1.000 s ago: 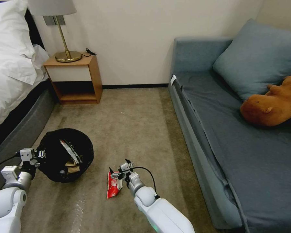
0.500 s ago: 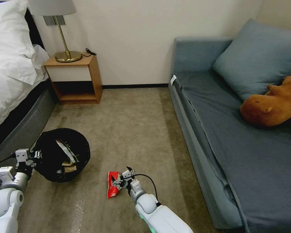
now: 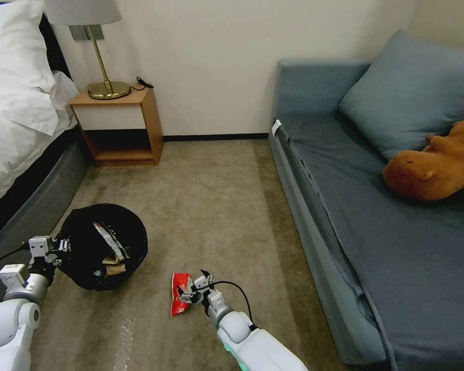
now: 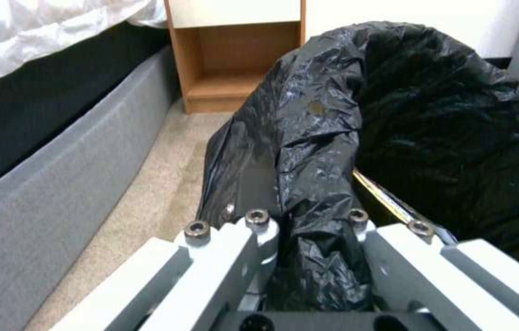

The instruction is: Pick up the trash bin, then pick up the garbage on the floor and place it into the trash bin.

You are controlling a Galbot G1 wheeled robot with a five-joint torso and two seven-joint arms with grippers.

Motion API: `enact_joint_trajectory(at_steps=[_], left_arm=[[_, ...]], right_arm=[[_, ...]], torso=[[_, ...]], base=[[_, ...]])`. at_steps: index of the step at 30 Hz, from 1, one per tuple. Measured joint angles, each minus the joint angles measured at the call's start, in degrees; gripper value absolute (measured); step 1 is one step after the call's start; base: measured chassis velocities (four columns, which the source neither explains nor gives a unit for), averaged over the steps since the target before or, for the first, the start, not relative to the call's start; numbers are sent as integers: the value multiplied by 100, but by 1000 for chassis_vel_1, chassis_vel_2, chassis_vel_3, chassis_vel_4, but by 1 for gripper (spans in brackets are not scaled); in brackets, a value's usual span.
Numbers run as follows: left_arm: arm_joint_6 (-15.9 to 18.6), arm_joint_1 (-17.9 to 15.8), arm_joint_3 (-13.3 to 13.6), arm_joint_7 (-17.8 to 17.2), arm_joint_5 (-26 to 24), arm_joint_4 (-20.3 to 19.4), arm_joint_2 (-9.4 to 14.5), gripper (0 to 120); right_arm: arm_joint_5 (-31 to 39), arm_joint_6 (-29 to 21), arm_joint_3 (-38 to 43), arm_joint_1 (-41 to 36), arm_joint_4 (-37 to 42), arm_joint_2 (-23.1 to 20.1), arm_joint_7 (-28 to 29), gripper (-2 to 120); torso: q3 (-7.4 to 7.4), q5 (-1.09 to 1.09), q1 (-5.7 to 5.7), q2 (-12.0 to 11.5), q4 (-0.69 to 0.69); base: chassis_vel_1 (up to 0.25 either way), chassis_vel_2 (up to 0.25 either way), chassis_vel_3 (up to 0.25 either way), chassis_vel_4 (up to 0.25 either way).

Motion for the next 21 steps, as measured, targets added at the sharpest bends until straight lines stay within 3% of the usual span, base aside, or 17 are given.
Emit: enact_joint_trajectory(at_steps=[12, 21], left_arm=[[-24, 101, -17, 1, 18, -27, -33, 6], [-27, 103, -97, -6, -75, 12, 117, 6]], right_arm=[[-280, 119, 41, -146, -130, -9, -181, 100], [-393, 94, -43, -145, -28, -15, -204, 98]], torso=[[-2, -7, 0, 5, -1], [0, -5, 0, 0, -4]], base=[[0, 0, 0, 0], [0, 0, 0, 0]])
